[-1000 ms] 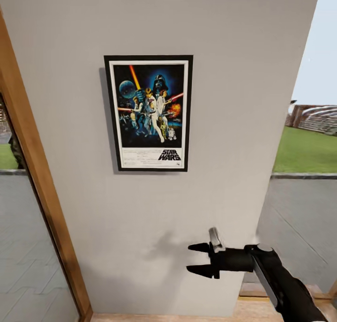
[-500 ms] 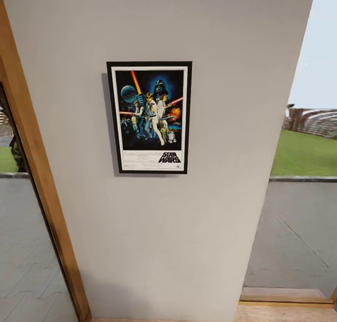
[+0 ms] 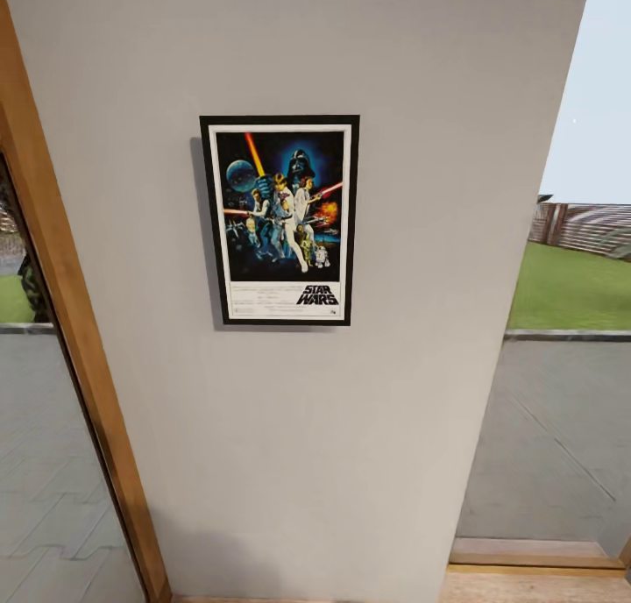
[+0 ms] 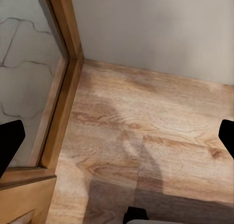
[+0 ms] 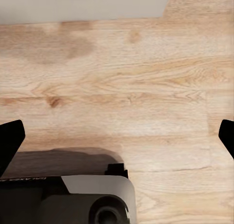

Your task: Pick up the poster from the kitchen countertop and hang it on one of the wall nails in the kitchen.

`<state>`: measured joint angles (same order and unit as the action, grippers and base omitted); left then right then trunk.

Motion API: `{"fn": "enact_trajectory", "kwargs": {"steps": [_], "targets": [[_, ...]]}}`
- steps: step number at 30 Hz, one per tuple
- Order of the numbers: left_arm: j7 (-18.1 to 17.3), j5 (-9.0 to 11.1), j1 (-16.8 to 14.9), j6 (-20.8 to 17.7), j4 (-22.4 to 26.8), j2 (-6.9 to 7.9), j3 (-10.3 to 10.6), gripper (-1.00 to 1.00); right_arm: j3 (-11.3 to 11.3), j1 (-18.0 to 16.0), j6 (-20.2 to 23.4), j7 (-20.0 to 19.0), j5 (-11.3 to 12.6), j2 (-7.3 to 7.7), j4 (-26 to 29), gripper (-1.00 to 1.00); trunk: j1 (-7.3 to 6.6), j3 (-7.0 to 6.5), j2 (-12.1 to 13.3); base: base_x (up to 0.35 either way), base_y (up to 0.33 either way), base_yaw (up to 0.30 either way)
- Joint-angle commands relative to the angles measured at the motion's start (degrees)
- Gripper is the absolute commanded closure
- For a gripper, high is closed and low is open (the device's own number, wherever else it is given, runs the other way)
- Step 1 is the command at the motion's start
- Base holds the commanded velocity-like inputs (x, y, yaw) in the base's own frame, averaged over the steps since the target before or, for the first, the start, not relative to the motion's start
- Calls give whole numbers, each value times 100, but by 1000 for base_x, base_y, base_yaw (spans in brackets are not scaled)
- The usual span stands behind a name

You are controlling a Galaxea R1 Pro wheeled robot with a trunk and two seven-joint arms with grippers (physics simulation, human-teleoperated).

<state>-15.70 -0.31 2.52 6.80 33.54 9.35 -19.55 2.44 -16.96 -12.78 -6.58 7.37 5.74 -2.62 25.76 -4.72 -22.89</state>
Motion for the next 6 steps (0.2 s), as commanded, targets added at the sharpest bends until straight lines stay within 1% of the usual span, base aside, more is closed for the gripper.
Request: {"fn": "enact_trajectory", "kwargs": {"steps": [1, 6], "targets": [[-38, -4, 3, 6, 4, -3, -26, -100, 27, -9, -40, -35, 59, 0, -28, -100, 2, 0, -3, 0, 0, 0], [-38, -4, 3, 6, 4, -3, -30, -100, 28, -9, -41, -30, 55, -2, -28, -100, 2, 0, -3, 0, 0, 0]]}}
